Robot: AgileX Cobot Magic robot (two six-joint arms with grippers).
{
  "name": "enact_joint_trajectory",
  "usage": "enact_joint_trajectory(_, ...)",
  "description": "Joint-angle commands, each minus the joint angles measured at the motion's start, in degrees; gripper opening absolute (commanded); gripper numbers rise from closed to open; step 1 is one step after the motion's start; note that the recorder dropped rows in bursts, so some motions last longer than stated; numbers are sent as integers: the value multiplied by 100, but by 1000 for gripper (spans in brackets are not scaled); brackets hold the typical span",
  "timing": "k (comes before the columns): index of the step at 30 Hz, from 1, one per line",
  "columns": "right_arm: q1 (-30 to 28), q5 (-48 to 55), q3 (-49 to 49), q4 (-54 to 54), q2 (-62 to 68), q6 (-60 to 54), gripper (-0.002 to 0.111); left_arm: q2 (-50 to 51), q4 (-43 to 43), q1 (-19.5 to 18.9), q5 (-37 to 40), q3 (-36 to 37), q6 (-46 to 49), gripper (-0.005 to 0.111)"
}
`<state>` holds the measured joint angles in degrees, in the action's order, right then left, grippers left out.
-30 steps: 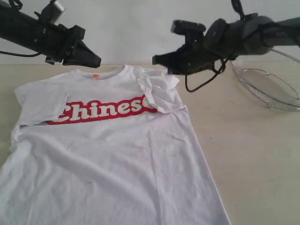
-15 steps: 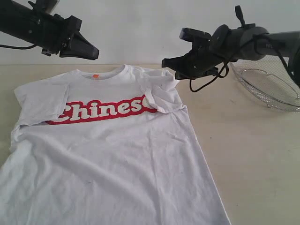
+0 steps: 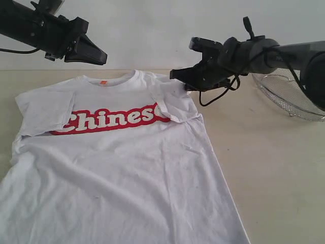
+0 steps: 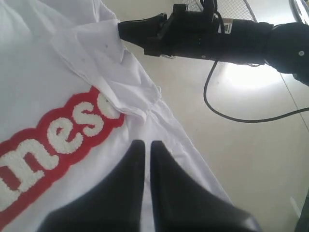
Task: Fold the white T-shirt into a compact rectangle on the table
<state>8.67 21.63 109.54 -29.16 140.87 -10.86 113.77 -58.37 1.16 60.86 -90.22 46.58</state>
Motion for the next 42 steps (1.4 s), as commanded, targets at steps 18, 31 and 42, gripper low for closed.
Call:
enact_joint_trajectory(18, 5, -253, 71, -441, -176, -171, 0, -68, -8, 14, 79, -40, 12, 5)
enact_joint_trajectory(31, -58, 343, -98, -333, -311, -344, 0, -79, 56, 14, 90, -40, 12, 5)
enact_joint_trajectory(42, 415, -532, -98, -468, 64, -347, 0, -79, 56, 14, 60, -40, 12, 5)
